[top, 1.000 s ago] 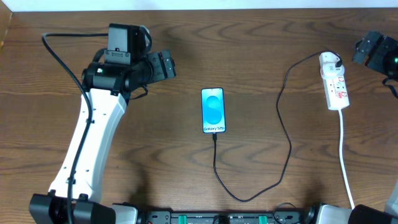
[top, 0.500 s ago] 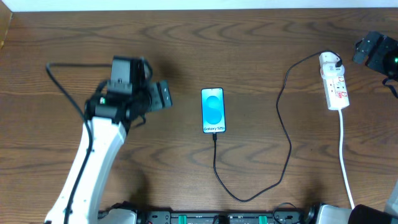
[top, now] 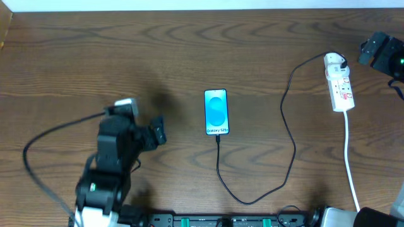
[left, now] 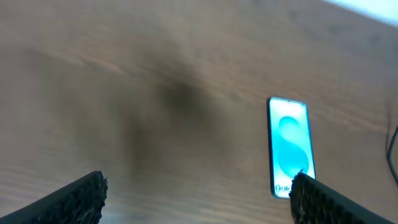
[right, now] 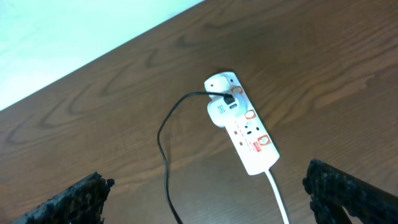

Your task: Plug charger to phone and switch on socket

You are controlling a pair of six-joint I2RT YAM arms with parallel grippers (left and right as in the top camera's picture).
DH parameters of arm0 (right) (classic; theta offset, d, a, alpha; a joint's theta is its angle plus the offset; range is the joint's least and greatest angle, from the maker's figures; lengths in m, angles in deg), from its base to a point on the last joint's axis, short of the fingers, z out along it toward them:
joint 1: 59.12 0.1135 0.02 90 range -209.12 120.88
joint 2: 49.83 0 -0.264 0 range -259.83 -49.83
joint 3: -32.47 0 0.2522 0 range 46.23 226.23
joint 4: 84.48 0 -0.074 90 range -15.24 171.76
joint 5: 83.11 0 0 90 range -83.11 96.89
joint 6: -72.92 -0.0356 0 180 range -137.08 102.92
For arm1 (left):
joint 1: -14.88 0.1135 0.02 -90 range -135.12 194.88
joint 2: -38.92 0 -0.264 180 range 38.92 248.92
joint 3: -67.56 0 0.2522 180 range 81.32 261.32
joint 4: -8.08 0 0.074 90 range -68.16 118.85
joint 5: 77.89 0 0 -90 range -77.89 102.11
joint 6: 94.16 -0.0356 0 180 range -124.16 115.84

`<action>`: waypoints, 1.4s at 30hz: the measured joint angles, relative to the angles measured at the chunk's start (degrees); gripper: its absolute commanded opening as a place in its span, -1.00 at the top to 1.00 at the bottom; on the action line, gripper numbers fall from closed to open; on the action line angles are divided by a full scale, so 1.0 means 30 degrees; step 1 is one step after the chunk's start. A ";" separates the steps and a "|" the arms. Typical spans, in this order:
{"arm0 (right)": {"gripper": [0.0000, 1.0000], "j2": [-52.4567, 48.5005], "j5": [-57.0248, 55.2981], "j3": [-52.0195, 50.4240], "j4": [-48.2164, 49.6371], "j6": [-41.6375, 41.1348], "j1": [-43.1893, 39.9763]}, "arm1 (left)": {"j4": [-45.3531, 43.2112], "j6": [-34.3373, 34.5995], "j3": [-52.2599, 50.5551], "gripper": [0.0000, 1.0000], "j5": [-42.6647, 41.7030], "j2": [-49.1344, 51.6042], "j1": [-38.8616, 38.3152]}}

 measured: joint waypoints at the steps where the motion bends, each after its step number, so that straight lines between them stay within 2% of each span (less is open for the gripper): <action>1: -0.99 0.0000 0.0000 0.0000 0.0000 0.0000 0.0000 | -0.0364 -0.0357 -0.0415 -0.89 0.0080 -0.0743 -0.0007; 5: -0.99 0.0000 0.0000 0.0000 -0.0007 0.0000 0.0000 | -0.2688 -0.2266 -0.2062 -0.88 0.0291 -0.3446 -0.0007; 10: -0.99 0.0000 -0.0007 0.0000 -0.0007 0.0000 0.0000 | -0.7431 -0.4940 -0.4947 -0.89 0.0372 -0.6433 -0.0007; 17: -0.99 0.0000 0.0000 0.0000 0.0000 0.0000 0.0000 | -1.3012 -0.6003 -0.9100 -0.88 0.0641 -0.8531 -0.0007; 21: -0.99 0.0000 0.0000 0.0000 -0.0007 0.0000 0.0000 | -1.4710 -0.6120 -1.0965 -0.89 0.0714 -0.9493 -0.0007; 26: -0.99 0.0000 0.0000 0.0000 0.0000 0.0000 0.0000 | -1.4659 -0.6171 -1.2014 -0.89 0.0721 -1.0928 -0.0007; 32: -0.98 0.0000 0.0000 -0.0007 0.0000 0.0000 0.0000 | -1.1985 -0.6178 -1.2050 -0.89 0.0736 -1.3121 -0.0007; 42: -0.99 0.0000 0.0000 -0.0007 0.0000 -0.0007 0.0000 | -0.8845 -0.6178 -1.1883 -0.89 0.0743 -1.3471 0.0408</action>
